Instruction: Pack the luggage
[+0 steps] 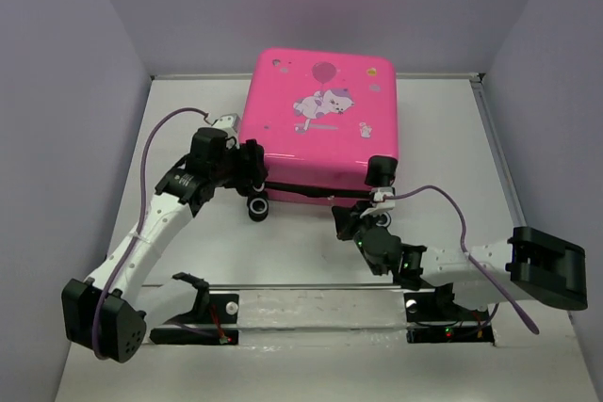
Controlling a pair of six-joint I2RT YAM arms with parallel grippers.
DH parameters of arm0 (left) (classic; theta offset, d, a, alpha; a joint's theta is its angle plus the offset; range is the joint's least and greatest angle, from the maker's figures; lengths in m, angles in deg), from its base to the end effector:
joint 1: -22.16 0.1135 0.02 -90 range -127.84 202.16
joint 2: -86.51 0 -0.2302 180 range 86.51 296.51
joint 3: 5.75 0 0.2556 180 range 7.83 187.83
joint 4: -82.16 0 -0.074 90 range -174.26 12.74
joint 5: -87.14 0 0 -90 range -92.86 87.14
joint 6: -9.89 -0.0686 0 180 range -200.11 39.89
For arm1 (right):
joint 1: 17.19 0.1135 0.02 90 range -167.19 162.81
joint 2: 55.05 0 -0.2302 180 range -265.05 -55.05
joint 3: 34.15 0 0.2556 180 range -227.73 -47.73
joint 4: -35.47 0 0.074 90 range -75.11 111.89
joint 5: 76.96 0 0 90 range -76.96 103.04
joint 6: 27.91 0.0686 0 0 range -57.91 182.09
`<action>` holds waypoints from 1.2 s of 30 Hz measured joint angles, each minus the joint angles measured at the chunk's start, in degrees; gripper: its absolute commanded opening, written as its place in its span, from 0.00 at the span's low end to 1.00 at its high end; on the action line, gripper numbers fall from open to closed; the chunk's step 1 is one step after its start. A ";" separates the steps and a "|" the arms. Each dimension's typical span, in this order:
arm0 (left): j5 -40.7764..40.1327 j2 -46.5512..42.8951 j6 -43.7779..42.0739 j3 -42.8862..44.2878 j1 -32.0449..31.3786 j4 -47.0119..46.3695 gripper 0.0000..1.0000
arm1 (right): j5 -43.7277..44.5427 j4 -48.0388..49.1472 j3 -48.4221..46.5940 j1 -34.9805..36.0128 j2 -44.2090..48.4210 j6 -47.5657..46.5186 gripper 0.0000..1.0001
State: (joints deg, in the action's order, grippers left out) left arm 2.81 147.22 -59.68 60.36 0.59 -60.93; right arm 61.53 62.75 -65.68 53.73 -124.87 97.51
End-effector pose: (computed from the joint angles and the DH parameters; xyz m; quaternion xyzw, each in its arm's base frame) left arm 0.2608 -0.1104 0.2640 0.0328 0.8712 -0.2152 0.4401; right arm 0.1330 0.2275 0.1484 0.0342 0.7497 0.2742 0.6013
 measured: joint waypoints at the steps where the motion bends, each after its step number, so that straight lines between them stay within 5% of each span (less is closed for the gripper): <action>1: 1.22 0.66 -0.02 -0.02 0.00 -0.35 0.68 | -0.13 -0.42 -0.09 -0.02 0.00 0.13 0.07; 3: 3.34 1.51 0.00 -0.28 -0.11 -1.60 0.60 | -0.50 -1.29 -0.39 -0.02 0.00 0.44 0.07; 6: 5.49 1.53 0.33 -1.55 0.24 -2.73 0.15 | -0.90 -2.82 -0.68 -0.02 0.07 0.57 0.07; 8: 6.40 1.33 0.63 -2.08 0.48 -3.43 0.06 | -1.25 -3.72 -1.16 -0.02 0.04 0.48 0.07; 13: 6.47 0.66 2.91 -3.02 -0.50 -5.14 0.06 | -2.99 -6.32 -6.45 -0.44 -4.68 -1.60 0.07; 21: 0.22 8.00 17.44 3.82 -16.33 -8.57 0.06 | -11.89 -3.87 -27.08 -0.02 -24.33 -7.41 0.07; 30: -0.55 6.88 22.53 3.13 -16.55 -14.95 0.06 | -6.27 21.55 -27.98 -0.31 -35.98 -8.07 0.07; 32: 0.42 5.03 25.22 0.24 -16.59 -18.78 0.06 | -6.08 25.99 -28.09 -0.31 -38.69 -7.06 0.18; 33: 0.50 4.04 26.12 -1.42 -16.74 -20.44 0.06 | -6.10 28.30 -28.09 -0.07 -40.35 -6.47 0.28; 34: 1.01 3.23 27.41 -3.28 -16.74 -22.23 0.06 | -8.24 29.49 -28.09 0.31 -41.24 -5.68 0.48; 36: 1.27 2.27 28.35 -4.85 -16.85 -23.78 0.06 | -9.90 30.60 -27.54 1.20 -41.31 -4.15 0.63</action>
State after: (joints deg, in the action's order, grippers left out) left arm 4.08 149.49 -31.34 55.51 -16.26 -84.71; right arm 51.63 93.35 -93.22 54.93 -166.18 93.35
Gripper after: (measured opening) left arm 0.596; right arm 0.373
